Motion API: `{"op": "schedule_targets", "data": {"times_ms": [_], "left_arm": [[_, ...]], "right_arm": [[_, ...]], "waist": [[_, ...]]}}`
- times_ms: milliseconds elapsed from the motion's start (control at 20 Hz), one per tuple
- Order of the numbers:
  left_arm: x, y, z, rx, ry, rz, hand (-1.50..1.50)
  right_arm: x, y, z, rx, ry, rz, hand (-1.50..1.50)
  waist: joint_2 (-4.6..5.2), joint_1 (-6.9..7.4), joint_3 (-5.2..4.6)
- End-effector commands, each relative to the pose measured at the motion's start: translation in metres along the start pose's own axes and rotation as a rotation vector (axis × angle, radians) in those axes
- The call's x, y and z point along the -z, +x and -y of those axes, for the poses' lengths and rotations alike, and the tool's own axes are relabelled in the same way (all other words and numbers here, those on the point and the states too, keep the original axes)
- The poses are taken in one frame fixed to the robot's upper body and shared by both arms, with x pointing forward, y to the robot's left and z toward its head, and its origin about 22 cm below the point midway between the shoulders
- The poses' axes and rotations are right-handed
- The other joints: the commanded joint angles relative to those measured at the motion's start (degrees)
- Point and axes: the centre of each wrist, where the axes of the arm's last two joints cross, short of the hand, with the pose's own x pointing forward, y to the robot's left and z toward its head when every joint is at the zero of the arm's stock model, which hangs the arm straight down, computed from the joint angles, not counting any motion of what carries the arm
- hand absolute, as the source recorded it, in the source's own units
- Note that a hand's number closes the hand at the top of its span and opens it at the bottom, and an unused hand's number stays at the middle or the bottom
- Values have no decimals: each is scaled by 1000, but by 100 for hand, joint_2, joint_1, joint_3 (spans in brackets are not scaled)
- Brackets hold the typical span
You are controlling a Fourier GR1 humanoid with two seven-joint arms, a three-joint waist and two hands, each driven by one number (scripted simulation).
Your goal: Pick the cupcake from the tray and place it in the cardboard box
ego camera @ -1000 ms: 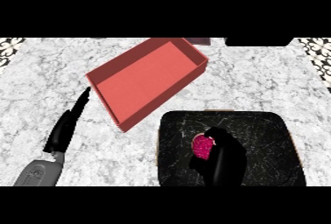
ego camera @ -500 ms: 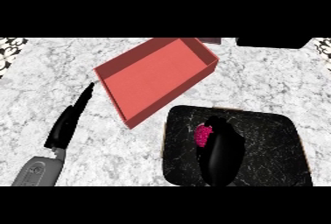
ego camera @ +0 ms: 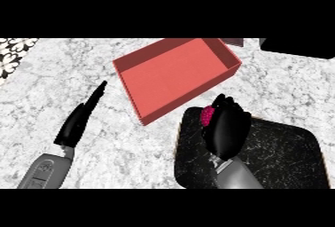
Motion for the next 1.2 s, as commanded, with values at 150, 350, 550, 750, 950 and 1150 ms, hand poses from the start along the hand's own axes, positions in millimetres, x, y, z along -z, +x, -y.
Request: {"op": "schedule_targets", "data": {"times_ms": [150, 350, 550, 750, 950, 1150], "left_arm": [[3, 1, 8, 11, -40, -4, 0], [9, 7, 11, 6, -52, 5, 0], [12, 8, 9, 16, -48, 7, 0], [16, 9, 11, 16, -49, -6, 0], [16, 10, 15, 14, -54, -2, 0], [18, 10, 17, 9, -49, -6, 0]], "right_arm": [[49, 39, 22, -111, -48, -205, 150], [75, 54, 34, -152, -81, -281, 150], [101, 74, 58, -149, -143, -354, 150], [118, 88, 72, -192, -167, -431, 150], [138, 100, 86, -243, -151, -500, 150], [155, 101, 85, -287, -92, -554, 150]], "waist": [[-34, 185, 4], [-67, 201, 10], [-88, 216, 9], [-103, 173, 20], [-119, 169, 24], [-98, 91, 39]]}}
